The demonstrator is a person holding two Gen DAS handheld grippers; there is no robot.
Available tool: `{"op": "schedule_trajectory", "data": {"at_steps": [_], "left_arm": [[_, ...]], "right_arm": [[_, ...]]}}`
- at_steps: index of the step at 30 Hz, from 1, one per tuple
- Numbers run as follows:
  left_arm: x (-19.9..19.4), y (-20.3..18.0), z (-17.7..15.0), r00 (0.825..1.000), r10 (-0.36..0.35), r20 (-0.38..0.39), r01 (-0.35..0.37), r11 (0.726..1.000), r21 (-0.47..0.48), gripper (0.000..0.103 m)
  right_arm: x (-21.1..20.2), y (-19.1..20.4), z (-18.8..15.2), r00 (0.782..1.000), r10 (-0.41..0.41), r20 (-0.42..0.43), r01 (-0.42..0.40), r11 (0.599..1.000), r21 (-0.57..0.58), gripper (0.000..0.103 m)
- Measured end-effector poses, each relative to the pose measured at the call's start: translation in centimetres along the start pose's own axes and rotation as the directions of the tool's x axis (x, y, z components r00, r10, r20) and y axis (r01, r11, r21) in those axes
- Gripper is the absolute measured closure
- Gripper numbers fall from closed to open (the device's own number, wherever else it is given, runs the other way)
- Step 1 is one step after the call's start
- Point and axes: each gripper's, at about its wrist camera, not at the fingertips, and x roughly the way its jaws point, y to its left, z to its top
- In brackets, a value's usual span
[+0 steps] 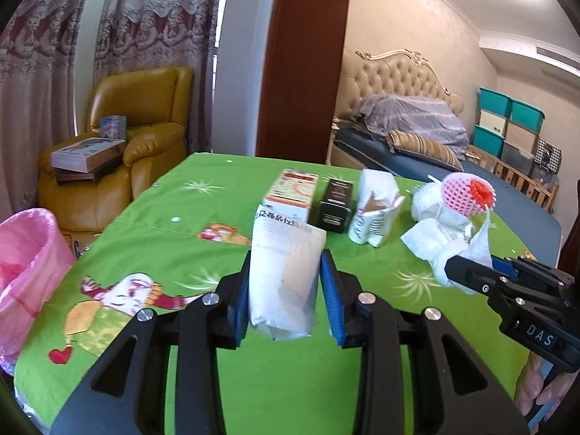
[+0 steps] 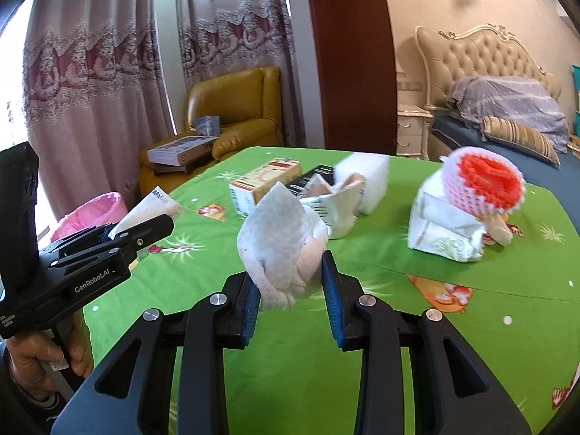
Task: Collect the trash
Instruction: 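Carry the paper packet and tissue toward the pink bin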
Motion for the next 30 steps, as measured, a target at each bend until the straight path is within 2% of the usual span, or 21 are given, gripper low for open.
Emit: {"op": "schedule_trajectory", "data": {"at_steps": [8,20,26,30], "left_arm": [[-1.8,3.3,-0.4,0.999,0.04,0.024,-0.039,0.999,-0.025,0.069],[-4.6,9.2,-1.2,0.992,0.12,0.051,-0.114,0.989,-0.095,0.069],[-6.9,12.3,-1.5,0.981,0.182,0.074,-0.173,0.979,-0.11,0.069],[-9.7,15.3,-1.4,0.963,0.25,0.106,-0.236,0.964,-0.123,0.069]], "right_arm": [[0.5,3.0,0.3,0.999,0.039,0.007,-0.039,0.998,-0.049,0.071],[2.8,9.0,1.0,0.991,0.125,-0.041,-0.129,0.981,-0.146,0.071],[4.5,12.3,1.7,0.981,0.179,-0.071,-0.19,0.965,-0.182,0.071],[5.6,15.2,2.4,0.967,0.239,-0.091,-0.253,0.943,-0.216,0.071]]}}
